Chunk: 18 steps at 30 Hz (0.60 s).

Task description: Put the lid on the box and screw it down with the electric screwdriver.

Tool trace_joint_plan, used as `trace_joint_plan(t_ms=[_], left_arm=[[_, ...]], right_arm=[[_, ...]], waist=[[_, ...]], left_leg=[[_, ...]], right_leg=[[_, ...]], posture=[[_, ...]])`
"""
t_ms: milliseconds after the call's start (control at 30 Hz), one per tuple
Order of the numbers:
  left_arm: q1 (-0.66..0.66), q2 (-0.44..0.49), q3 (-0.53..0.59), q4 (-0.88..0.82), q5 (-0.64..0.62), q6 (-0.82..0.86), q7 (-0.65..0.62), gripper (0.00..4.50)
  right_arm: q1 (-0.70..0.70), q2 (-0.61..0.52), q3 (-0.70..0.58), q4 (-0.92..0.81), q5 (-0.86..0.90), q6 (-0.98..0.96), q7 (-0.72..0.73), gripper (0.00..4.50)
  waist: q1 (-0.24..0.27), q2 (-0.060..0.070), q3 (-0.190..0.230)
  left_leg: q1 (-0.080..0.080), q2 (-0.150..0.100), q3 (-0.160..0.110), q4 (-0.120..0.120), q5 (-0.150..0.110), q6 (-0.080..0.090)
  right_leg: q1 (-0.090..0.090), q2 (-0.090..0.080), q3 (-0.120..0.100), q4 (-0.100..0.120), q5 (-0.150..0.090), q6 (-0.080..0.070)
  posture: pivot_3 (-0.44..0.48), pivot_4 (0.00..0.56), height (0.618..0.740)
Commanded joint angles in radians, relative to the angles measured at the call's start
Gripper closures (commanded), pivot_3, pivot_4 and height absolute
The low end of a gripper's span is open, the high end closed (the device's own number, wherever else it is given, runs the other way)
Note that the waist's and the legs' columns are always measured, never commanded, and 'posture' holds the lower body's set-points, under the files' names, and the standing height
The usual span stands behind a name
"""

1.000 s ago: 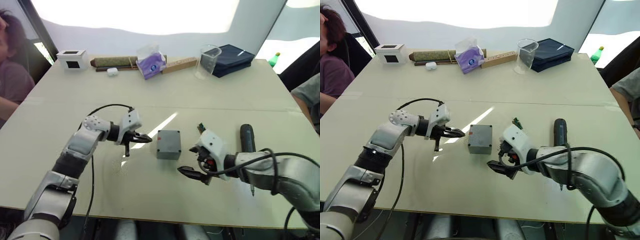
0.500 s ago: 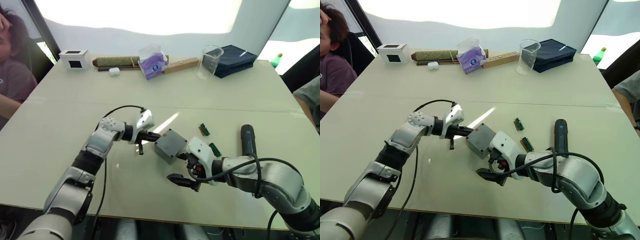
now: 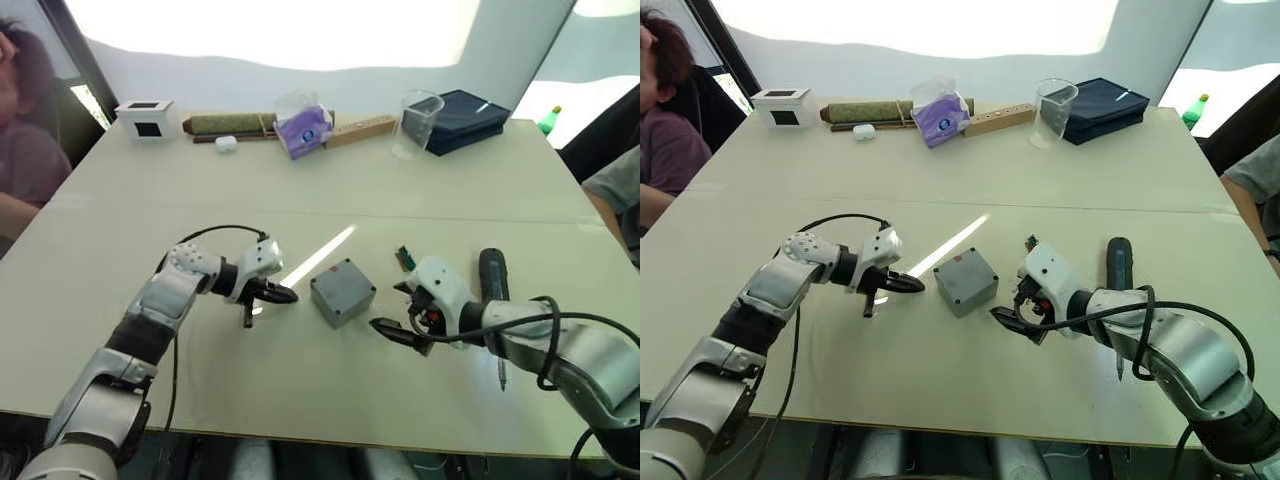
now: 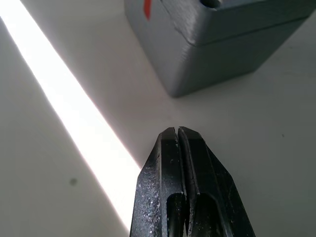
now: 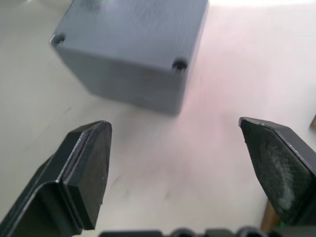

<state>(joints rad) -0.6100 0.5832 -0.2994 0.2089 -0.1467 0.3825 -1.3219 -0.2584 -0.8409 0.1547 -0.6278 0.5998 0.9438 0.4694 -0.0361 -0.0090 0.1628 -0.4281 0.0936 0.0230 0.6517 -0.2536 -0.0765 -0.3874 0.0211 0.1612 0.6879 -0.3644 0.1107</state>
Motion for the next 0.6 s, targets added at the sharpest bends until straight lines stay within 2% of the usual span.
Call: trace_joint_plan(t_ms=[33, 167, 600], left_arm=[[0.013, -0.042, -0.002, -0.094, -0.029, 0.038, 0.037, 4.50], [0.010, -0.089, 0.007, -0.094, -0.022, 0.050, 0.095, 4.50], [-0.026, -0.117, 0.000, -0.041, -0.018, 0.020, 0.127, 4.50]], right_arm=[[-0.031, 0.033, 0.066, 0.013, -0.059, -0.069, 0.048, 0.03], [-0.034, 0.049, 0.107, 0.000, -0.082, -0.078, 0.091, 0.03], [0.033, 0.083, 0.076, -0.067, -0.088, -0.023, 0.079, 0.03]], waist=[[0.001, 0.000, 0.000], [0.000, 0.000, 0.000], [-0.006, 0.000, 0.000]], left_leg=[[0.000, 0.000, 0.000, 0.000, 0.000, 0.000], [0.000, 0.000, 0.000, 0.001, 0.000, 0.000], [0.001, 0.000, 0.000, 0.001, 0.000, 0.000]], right_leg=[[0.000, 0.000, 0.000, 0.000, 0.000, 0.000], [0.000, 0.000, 0.000, 0.000, 0.000, 0.000], [0.000, 0.000, 0.000, 0.002, 0.000, 0.000]], posture=[[0.000, 0.150, 0.739], [0.000, 0.150, 0.739], [0.000, 0.150, 0.739]])
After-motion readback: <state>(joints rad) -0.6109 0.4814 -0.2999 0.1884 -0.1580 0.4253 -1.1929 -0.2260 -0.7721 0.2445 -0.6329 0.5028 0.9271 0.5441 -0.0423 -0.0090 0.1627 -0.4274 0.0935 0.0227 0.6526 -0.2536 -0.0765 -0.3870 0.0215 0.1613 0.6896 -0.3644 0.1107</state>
